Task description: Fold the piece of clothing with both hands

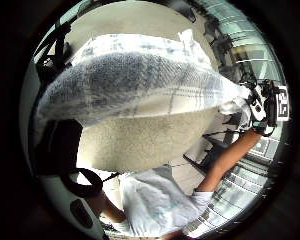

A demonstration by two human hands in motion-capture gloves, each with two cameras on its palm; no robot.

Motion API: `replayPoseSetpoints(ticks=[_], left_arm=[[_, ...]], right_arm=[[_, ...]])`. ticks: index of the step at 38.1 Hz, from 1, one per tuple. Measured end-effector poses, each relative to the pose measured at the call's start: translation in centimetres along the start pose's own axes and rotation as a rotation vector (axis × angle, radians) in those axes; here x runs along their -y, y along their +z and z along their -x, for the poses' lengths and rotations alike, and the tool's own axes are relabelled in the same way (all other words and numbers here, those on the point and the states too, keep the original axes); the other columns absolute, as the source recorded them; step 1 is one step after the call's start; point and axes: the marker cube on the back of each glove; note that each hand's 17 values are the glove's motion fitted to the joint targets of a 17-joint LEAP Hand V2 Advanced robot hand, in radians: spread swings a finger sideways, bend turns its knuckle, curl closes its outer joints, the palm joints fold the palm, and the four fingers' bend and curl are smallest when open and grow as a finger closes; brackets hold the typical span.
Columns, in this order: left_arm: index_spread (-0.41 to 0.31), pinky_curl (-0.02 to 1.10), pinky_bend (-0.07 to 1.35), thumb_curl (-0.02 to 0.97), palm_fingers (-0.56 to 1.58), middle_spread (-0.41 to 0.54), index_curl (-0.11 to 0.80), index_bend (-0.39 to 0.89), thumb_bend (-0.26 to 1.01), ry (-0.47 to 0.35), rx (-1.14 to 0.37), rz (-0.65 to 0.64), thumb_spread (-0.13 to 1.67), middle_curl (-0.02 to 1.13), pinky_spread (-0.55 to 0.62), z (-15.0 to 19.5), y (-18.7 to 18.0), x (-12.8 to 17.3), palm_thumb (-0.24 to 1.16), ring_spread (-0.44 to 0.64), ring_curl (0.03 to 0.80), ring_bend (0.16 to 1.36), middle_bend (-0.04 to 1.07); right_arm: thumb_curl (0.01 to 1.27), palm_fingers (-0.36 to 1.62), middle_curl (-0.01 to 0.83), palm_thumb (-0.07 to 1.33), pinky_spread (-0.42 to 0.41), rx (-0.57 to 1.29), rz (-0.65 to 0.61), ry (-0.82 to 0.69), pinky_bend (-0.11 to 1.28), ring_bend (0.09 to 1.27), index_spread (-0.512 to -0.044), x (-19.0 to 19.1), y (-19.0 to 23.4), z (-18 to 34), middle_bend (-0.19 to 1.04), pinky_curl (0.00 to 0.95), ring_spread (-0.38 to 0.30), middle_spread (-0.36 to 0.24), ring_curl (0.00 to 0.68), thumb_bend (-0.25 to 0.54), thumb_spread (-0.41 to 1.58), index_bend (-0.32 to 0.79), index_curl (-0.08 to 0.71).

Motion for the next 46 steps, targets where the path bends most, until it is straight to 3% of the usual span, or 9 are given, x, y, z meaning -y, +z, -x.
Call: replayPoseSetpoints(ticks=[7, 15, 21, 27, 32, 33, 35, 38, 46], left_arm=[[-0.337, 0.37, 0.23, 0.27, 1.22, -0.376, 0.424, 0.21, 0.05, -0.242, -0.049, -0.176, 1.3, 0.49, -0.25, 0.2, 1.2, 5.1, 0.6, -0.38, 0.411, 0.69, 0.48], [-0.339, 0.36, 0.15, 0.26, 1.19, -0.367, 0.457, 0.22, 0.03, -0.194, -0.076, -0.321, 1.32, 0.5, -0.19, -0.9, 2.6, 6.0, 0.62, -0.37, 0.435, 0.7, 0.47], [-0.288, 0.36, 0.19, 0.256, 0.88, -0.335, 0.417, 0.06, 0.02, -0.209, -0.129, -0.561, 1.32, 0.5, -0.09, 0.5, 6.2, 12.7, 0.63, -0.35, 0.44, 0.67, 0.41], [-0.192, 0.43, 0.39, 0.263, 0.54, -0.259, 0.297, -0.06, 0.01, -0.151, -0.146, -0.555, 1.3, 0.49, 0.02, 0.7, 7.0, 11.9, 0.65, -0.27, 0.449, 0.67, 0.32], [-0.181, 0.42, 0.4, 0.268, 0.56, -0.245, 0.257, 0.05, 0.0, -0.049, -0.171, -0.348, 1.28, 0.45, 0.06, -0.9, 5.5, 6.0, 0.66, -0.23, 0.407, 0.65, 0.29], [-0.191, 0.4, 0.36, 0.264, 0.58, -0.244, 0.277, 0.14, -0.01, -0.032, -0.169, -0.296, 1.28, 0.44, 0.08, -1.2, 6.1, 5.6, 0.64, -0.21, 0.392, 0.62, 0.28], [-0.195, 0.4, 0.34, 0.253, 0.56, -0.236, 0.288, 0.17, -0.04, -0.003, -0.171, -0.204, 1.29, 0.43, 0.11, -1.7, 7.7, 5.4, 0.6, -0.17, 0.38, 0.58, 0.26], [-0.179, 0.4, 0.34, 0.233, 0.45, -0.2, 0.294, 0.14, -0.05, 0.015, -0.188, -0.128, 1.3, 0.43, 0.18, -2.0, 9.1, 5.5, 0.51, -0.1, 0.377, 0.55, 0.2], [-0.144, 0.4, 0.36, 0.178, 0.28, -0.104, 0.283, 0.11, -0.04, -0.006, -0.187, -0.085, 1.39, 0.39, 0.32, -1.6, 9.6, 5.6, 0.29, 0.06, 0.362, 0.54, 0.16]], right_arm=[[0.29, 1.32, 0.465, 0.94, -0.311, -0.142, -0.219, 0.178, 0.52, 0.79, -0.344, 5.8, 0.9, 1.5, 0.49, 0.382, -0.254, -0.261, 0.457, 0.067, 1.12, 0.12, 0.315], [0.29, 1.32, 0.471, 0.94, -0.307, -0.187, -0.251, 0.267, 0.5, 0.81, -0.346, 8.4, 3.9, 1.1, 0.5, 0.382, -0.243, -0.259, 0.467, 0.023, 1.09, 0.14, 0.323], [0.28, 1.14, 0.475, 0.91, -0.233, 0.014, -0.207, 0.386, 0.45, 0.75, -0.351, 5.8, 2.7, -1.0, 0.52, 0.369, -0.255, -0.268, 0.45, -0.026, 1.04, 0.11, 0.314], [0.27, 0.88, 0.427, 0.86, -0.139, 0.183, -0.231, 0.485, 0.5, 0.59, -0.359, 1.7, 2.2, -5.0, 0.34, 0.389, -0.254, -0.275, 0.414, -0.022, 1.06, 0.14, 0.321], [0.28, 0.85, 0.415, 0.9, -0.08, 0.272, 0.061, 0.563, 0.44, 0.49, -0.361, -2.9, 5.9, -7.8, 0.31, 0.369, -0.228, -0.264, 0.376, -0.002, 1.1, 0.16, 0.326], [0.25, 0.7, 0.4, 0.73, -0.027, 0.289, 0.146, 0.563, 0.45, 0.42, -0.359, -3.8, 6.9, -8.0, 0.26, 0.372, -0.174, -0.225, 0.353, -0.112, 1.08, 0.15, 0.322], [0.22, 0.5, 0.39, 0.55, 0.044, 0.3, 0.296, 0.556, 0.5, 0.37, -0.346, -5.0, 8.7, -8.3, 0.19, 0.396, -0.092, -0.171, 0.356, -0.158, 1.07, 0.1, 0.321], [0.2, 0.37, 0.375, 0.4, 0.113, 0.269, 0.42, 0.536, 0.55, 0.35, -0.342, -5.9, 10.5, -8.5, 0.15, 0.407, -0.012, -0.119, 0.355, -0.131, 1.03, 0.07, 0.309], [0.22, 0.21, 0.313, 0.32, 0.208, 0.117, 0.22, 0.534, 0.65, 0.45, -0.322, -4.0, 11.6, -8.5, 0.12, 0.396, 0.083, -0.028, 0.34, -0.035, 0.95, 0.06, 0.237]])
